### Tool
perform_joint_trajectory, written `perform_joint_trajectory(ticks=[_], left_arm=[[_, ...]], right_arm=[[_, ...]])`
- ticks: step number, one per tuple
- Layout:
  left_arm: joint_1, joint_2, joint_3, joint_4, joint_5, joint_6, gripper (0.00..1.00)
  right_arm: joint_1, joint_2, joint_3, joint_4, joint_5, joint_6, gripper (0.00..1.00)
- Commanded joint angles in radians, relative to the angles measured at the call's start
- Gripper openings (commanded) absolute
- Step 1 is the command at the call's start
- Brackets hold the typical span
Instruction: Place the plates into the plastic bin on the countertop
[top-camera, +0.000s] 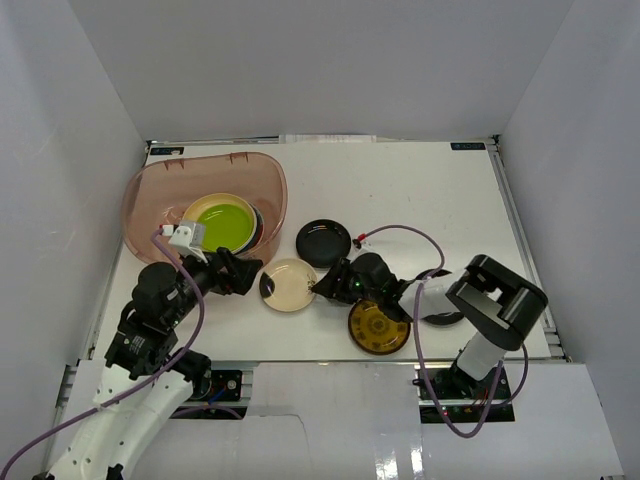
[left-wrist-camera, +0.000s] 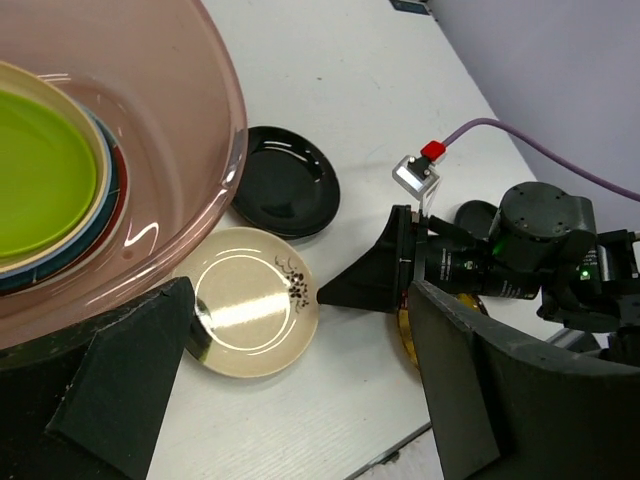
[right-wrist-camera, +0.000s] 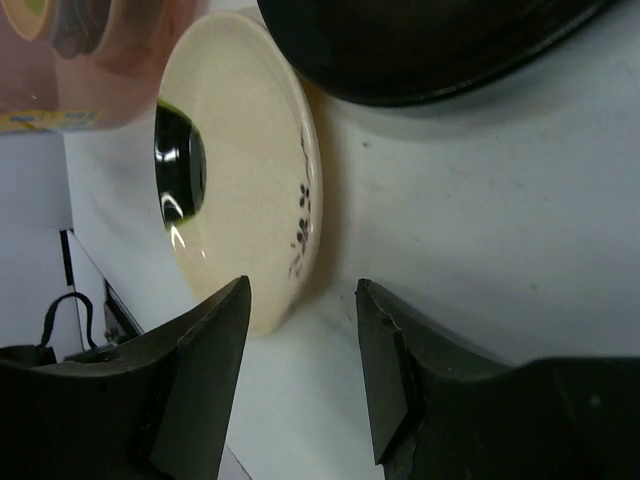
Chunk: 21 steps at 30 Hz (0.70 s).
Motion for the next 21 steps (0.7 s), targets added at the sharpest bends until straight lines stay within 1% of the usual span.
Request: perform_joint_trajectory(ticks=[1,3,4,5,7,9,10,11,12,13,14,15,16,17,19,20,21], left_arm=[[-0.002,-0.028,-0.044,0.008,-0.063,0.028,0.98],[-0.002,-0.04,-0.04,0.01,-0.071,0.028,0.98],[-0.002,-0.046,-0.043,0.017,-0.071,0.03,0.98],[-0.002,-0.051,-0.046,0.019,-0.073,0.028,0.98],[-0.002,-0.069,-0.046,0.013,-0.083,0.028,0.98],[-0.002,-0.098,-0.046,0.01,-0.115,0.021,0.98],[-0.002,-0.111,-0.044,0.007,-0.142,0.018,0.98],[-0.002,-0.124,-0.041,0.007,-0.168,0.013,0.98],[0.001,-0.14,-0.04,0.008,-0.213,0.007,0.98],[0.006,-0.169,-0.04,0.007,-0.24,0.001,0.98],[0.01,-0.183,-0.037,0.002,-0.264,-0.014,0.98],[0.013,-0.193,-0.034,-0.005,-0.29,-0.024,0.98],[0.013,-0.212,-0.028,-0.031,-0.339,-0.034,0.98],[0.013,-0.223,-0.023,-0.042,-0.365,-0.045,0.98],[0.013,-0.241,-0.018,-0.065,-0.43,-0.073,0.98],[0.013,-0.255,-0.015,-0.073,-0.451,-0.084,0.98],[0.013,-0.258,-0.012,-0.088,-0.473,-0.105,0.98]], right_arm=[[0.008,0.099,0.058,0.125,-0.008,0.098,0.53],[0.01,0.16,0.086,0.163,-0.001,0.124,0.45],[0.01,0.174,0.095,0.175,0.007,0.153,0.33],[0.01,0.196,0.095,0.195,0.009,0.167,0.27],[0.01,0.193,0.087,0.232,0.034,0.186,0.15],[0.01,0.129,0.057,0.217,0.053,0.187,0.09],[0.01,0.095,0.043,0.198,0.064,0.175,0.08],[0.011,-0.003,0.017,0.166,0.07,0.132,0.08],[0.014,-0.064,0.009,0.121,0.079,0.105,0.08],[0.019,-0.123,0.006,-0.001,0.106,0.075,0.08],[0.029,-0.251,0.007,-0.068,0.128,0.048,0.08],[0.032,-0.314,0.023,-0.126,0.148,-0.006,0.08],[0.036,-0.367,0.039,-0.221,0.174,-0.026,0.08],[0.036,-0.449,0.059,-0.254,0.188,-0.043,0.08],[0.036,-0.485,0.168,-0.317,0.235,-0.115,0.08],[0.036,-0.466,0.222,-0.381,0.249,-0.148,0.08],[0.036,-0.439,0.344,-0.41,0.263,-0.214,0.08]])
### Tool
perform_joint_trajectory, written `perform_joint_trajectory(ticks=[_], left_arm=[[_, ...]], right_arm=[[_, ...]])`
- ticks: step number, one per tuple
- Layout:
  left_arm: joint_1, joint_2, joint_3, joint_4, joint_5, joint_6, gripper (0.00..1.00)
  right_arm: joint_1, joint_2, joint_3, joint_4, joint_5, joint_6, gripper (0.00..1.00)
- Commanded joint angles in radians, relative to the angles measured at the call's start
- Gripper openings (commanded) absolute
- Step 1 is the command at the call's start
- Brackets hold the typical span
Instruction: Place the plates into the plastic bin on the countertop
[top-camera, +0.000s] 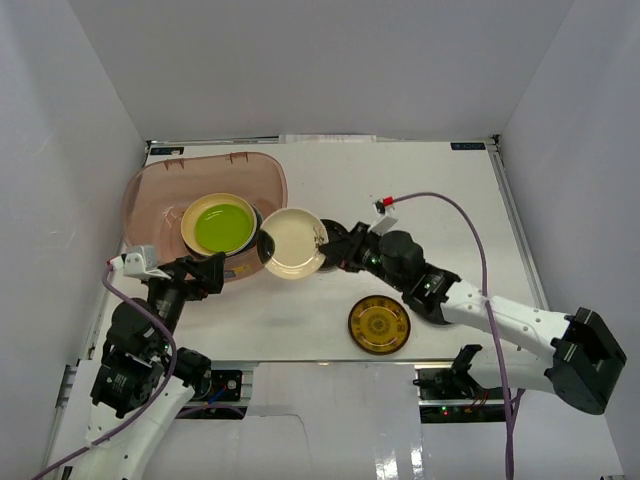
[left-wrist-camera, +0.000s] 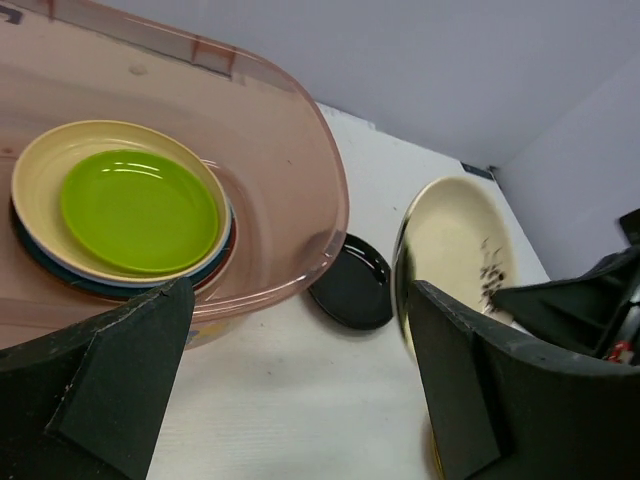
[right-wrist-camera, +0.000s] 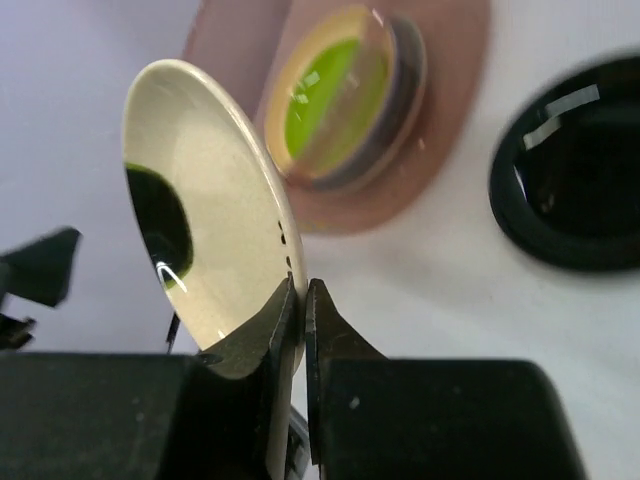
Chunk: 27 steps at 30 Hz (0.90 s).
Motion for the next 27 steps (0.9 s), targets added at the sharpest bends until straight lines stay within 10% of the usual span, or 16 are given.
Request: perform_joint_trajectory(ticks=[1,14,25,27], left_arm=[[0.006,-0.009,0.03,-0.059,-0.166,-0.065,0.98],[0.006,0.002,0.05,-0.163,-0.343,-0.203,0.98],[0.008,0.02,0.049,-0.154,-0.322,-0.187,0.98],[0.014,0.026,0.047,-0.154,-0.319,-0.184,0.98]], right_arm=[[0.002,0.059,0.271,-0.161,0.105,-0.193,0.08],[0.001,1.053,1.555,-0.619,0.09,-0.515,0.08],[-0.005,1.213,1.588,-0.499,-0.013,-0.396,0.09],[-0.005,1.213,1.585,-0.51,-0.018,-0.38,0.4]])
